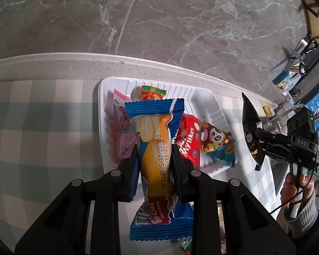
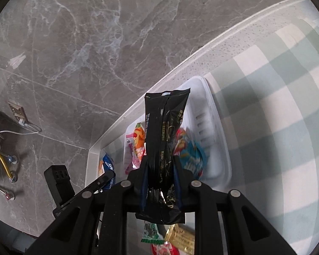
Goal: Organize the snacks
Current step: 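Carry blue Tip cake and black bar over the white tray, then lower both packets into the tray and open both tools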
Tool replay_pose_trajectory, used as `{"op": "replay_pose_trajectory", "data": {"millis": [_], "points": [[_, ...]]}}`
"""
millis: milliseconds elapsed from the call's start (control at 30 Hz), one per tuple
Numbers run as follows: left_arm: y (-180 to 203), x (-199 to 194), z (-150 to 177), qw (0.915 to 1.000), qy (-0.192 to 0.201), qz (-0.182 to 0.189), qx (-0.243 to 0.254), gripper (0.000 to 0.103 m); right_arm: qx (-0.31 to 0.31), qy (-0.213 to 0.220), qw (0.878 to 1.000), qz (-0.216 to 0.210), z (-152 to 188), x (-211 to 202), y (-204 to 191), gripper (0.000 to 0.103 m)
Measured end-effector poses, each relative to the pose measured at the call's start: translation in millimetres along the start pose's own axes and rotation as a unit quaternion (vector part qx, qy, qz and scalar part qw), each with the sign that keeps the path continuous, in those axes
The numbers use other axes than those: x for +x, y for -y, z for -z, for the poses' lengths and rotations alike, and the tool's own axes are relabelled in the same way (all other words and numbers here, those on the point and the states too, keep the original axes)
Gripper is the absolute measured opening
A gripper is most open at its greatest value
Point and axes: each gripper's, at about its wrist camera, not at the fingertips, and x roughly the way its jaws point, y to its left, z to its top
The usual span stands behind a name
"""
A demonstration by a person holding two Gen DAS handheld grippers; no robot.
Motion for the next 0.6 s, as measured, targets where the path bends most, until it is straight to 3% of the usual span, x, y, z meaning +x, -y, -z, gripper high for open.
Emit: {"op": "replay_pose_trajectory", "data": {"millis": [600], "points": [[-10.3,38.6,-28.9,0.9997,-0.006,-0.025,-0.006,0.025,0.020,-0.023,1.000,0.000,-28.4,53.0,-9.9,0.027]]}}
